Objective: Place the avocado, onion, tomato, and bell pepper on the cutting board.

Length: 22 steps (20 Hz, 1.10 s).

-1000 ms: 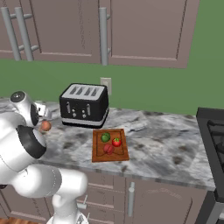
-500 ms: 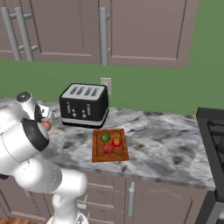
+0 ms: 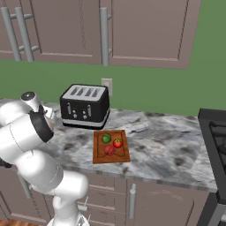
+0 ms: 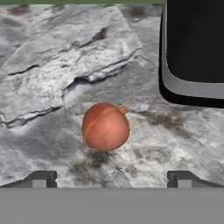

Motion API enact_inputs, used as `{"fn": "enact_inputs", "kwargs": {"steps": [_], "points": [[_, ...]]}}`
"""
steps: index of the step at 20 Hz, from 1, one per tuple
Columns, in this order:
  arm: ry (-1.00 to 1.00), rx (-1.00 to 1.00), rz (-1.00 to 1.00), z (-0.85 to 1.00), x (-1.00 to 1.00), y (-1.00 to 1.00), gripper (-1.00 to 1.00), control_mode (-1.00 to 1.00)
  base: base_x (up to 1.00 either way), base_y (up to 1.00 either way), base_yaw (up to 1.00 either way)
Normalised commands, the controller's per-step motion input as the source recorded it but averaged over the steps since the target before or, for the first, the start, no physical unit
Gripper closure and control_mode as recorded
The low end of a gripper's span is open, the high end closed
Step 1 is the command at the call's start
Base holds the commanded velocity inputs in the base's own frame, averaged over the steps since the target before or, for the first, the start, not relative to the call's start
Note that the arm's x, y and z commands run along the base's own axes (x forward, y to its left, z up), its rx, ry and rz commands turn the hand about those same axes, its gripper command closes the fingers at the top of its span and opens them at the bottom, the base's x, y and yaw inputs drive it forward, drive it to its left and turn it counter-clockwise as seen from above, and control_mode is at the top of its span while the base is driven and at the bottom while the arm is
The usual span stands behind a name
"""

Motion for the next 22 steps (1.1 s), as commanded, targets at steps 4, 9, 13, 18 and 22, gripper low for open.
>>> {"fn": "enact_inputs", "kwargs": {"steps": [4,9,13,18,22], "points": [[0.08,-0.02,0.00,-0.23,0.07,0.12,-1.00,-1.00,0.00,0.00,0.00],[0.07,-0.04,0.00,-0.21,0.17,0.16,-1.00,-1.00,0.00,0.00,0.00],[0.07,-0.05,0.00,-0.16,0.30,0.21,-1.00,-1.00,0.00,0.00,0.00],[0.08,-0.06,0.00,-0.14,0.40,0.24,-1.00,-1.00,0.00,0.00,0.00],[0.07,-0.05,0.00,-0.18,0.18,0.08,-1.00,-1.00,0.00,0.00,0.00]]}}
